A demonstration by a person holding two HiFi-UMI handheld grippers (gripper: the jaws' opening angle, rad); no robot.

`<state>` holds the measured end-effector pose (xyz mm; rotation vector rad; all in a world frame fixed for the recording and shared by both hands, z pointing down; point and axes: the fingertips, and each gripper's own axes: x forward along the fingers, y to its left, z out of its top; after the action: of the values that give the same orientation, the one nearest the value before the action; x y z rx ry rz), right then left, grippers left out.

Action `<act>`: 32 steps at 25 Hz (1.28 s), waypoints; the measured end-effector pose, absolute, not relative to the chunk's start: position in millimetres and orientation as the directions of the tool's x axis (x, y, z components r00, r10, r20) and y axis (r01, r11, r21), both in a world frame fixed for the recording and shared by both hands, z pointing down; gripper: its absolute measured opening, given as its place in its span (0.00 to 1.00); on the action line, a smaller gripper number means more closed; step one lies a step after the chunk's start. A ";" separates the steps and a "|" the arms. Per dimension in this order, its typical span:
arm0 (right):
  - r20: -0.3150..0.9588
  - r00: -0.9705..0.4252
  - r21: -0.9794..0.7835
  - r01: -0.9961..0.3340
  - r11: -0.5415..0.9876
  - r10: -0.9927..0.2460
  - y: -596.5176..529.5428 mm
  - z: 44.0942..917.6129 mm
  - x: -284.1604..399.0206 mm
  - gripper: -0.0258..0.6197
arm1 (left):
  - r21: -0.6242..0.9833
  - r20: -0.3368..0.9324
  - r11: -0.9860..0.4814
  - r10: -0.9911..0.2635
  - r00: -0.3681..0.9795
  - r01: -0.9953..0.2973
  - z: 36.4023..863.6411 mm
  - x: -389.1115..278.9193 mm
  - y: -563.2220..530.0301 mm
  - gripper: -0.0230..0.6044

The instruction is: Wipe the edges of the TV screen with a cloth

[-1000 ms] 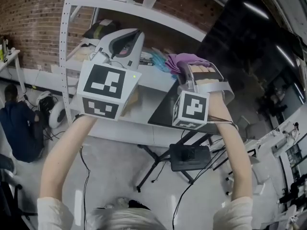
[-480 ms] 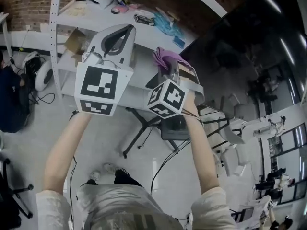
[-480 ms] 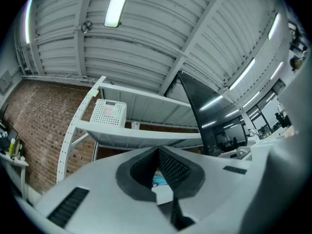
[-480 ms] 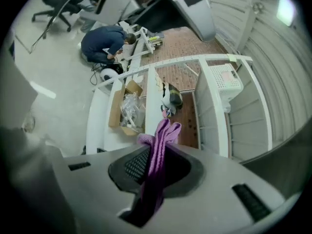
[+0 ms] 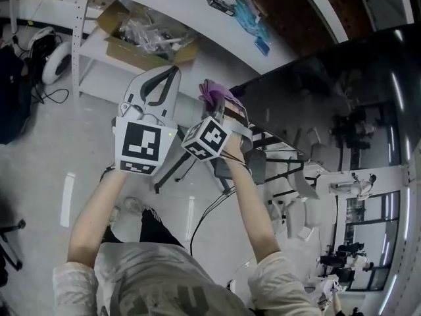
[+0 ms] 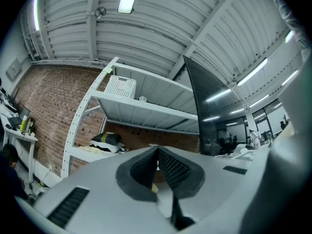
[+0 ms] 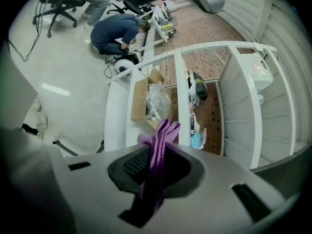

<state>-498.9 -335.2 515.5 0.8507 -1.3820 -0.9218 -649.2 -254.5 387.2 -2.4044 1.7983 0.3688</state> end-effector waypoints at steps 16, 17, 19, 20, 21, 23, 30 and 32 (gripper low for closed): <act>0.492 -0.021 0.871 0.006 0.492 -0.871 -340.3 573.5 -494.6 0.13 | 0.100 -0.131 -0.187 -0.976 0.173 -0.977 453.8 -686.8 -234.9 0.06; 0.494 -0.027 0.869 -0.012 0.494 -0.869 -338.4 572.2 -496.5 0.13 | 0.093 -0.131 -0.189 -0.976 0.176 -0.978 452.0 -686.0 -232.6 0.06; 0.482 -0.070 0.871 -0.068 0.486 -0.873 -329.8 562.3 -510.5 0.13 | 0.088 -0.134 -0.188 -0.975 0.175 -0.978 445.2 -689.6 -226.6 0.06; 0.463 -0.113 0.874 -0.105 0.474 -0.879 -323.1 551.4 -523.9 0.13 | 0.090 -0.139 -0.182 -0.976 0.169 -0.979 438.7 -694.2 -223.3 0.06; 0.434 -0.171 0.877 -0.145 0.458 -0.885 -315.4 535.7 -541.1 0.13 | 0.089 -0.150 -0.174 -0.976 0.159 -0.981 429.0 -699.5 -220.2 0.06; 0.352 -0.319 0.860 -0.261 0.439 -0.880 -296.4 492.8 -579.3 0.13 | 0.059 -0.190 -0.152 -0.972 0.138 -0.987 400.7 -708.5 -213.5 0.06; -0.137 -0.728 0.684 -0.560 0.467 -0.672 -174.6 298.3 -631.3 0.13 | -0.024 -0.467 -0.086 -0.880 0.087 -0.996 271.2 -694.9 -137.7 0.06; -0.216 -0.728 0.644 -0.607 0.465 -0.651 -143.7 278.7 -631.3 0.13 | -0.037 -0.462 -0.091 -0.882 0.098 -0.995 261.3 -696.3 -112.2 0.06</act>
<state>-631.3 -143.7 278.7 1.1335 -2.6368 -1.1214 -696.3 -112.2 261.3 -2.0426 1.8471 0.4641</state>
